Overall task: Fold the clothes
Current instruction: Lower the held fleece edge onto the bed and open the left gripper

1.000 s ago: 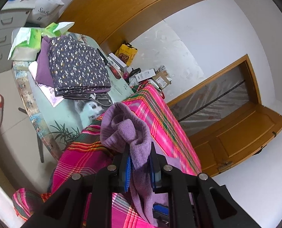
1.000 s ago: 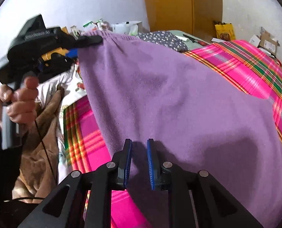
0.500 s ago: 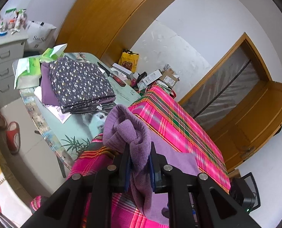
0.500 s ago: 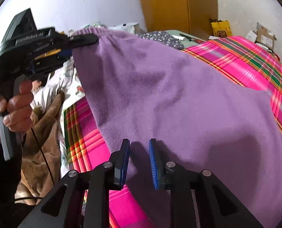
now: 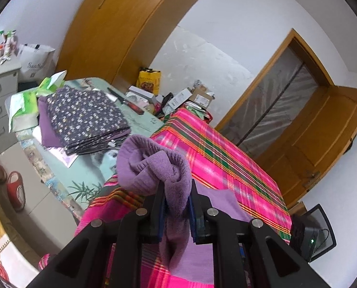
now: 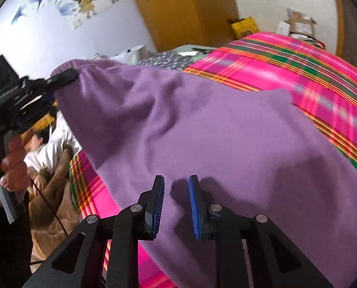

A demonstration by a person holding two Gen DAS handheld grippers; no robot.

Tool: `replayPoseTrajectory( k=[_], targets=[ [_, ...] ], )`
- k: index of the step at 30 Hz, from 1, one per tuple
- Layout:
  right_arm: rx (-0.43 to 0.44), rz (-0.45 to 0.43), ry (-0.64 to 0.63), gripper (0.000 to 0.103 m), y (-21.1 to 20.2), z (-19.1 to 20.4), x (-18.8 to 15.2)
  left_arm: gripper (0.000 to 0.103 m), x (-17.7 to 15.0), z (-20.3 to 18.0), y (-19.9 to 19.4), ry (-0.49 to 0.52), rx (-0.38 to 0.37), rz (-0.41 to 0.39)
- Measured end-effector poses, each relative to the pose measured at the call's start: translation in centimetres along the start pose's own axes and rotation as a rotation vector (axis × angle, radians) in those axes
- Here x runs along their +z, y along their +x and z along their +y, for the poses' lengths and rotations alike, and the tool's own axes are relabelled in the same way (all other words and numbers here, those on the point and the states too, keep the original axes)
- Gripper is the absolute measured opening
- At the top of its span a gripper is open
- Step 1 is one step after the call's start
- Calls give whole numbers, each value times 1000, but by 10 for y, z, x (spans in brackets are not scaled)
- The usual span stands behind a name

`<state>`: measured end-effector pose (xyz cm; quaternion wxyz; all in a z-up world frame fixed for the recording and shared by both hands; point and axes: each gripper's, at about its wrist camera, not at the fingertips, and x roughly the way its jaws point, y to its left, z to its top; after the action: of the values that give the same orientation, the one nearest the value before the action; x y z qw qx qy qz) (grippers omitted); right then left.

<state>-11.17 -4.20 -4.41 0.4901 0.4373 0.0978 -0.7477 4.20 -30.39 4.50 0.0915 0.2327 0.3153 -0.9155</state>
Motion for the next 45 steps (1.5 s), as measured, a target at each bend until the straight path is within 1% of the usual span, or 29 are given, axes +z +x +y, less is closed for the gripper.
replayPoseTrajectory(
  k=[8,16,21,24,27,29,30,34,37,40,42,44,45],
  targets=[
    [-45,-56,101,22,-26,-33,-6,16,-3,-38,7,83,-63,21],
    [-78,-102,175,22,-45,-58,-12,16,-17,-86,21,194,-153,82],
    [-108,-126,229,22,-56,-74,-21,16,-38,-119,37,282,-238,161],
    [-123,-147,254,22,-65,-83,-27,16,-56,-136,50,333,-290,236],
    [-135,-178,282,22,-76,-91,-34,16,-78,-150,65,382,-323,315],
    [-138,-198,303,27,-82,-97,-37,16,-90,-154,75,397,-334,357],
    [-141,-205,313,27,-84,-101,-38,16,-98,-155,82,405,-340,386],
    [-151,-212,340,27,-86,-111,-40,16,-119,-158,102,424,-334,461],
    [-156,-208,354,27,-84,-117,-42,16,-131,-158,115,441,-315,501],
    [-156,-201,359,27,-84,-118,-44,16,-140,-158,115,496,-294,503],
    [-156,-202,361,28,-84,-119,-44,18,-142,-161,109,536,-286,485],
    [-156,-208,364,28,-85,-120,-44,24,-142,-164,103,561,-288,469],
    [-154,-215,365,28,-86,-120,-44,25,-142,-165,100,574,-289,460]
  ],
)
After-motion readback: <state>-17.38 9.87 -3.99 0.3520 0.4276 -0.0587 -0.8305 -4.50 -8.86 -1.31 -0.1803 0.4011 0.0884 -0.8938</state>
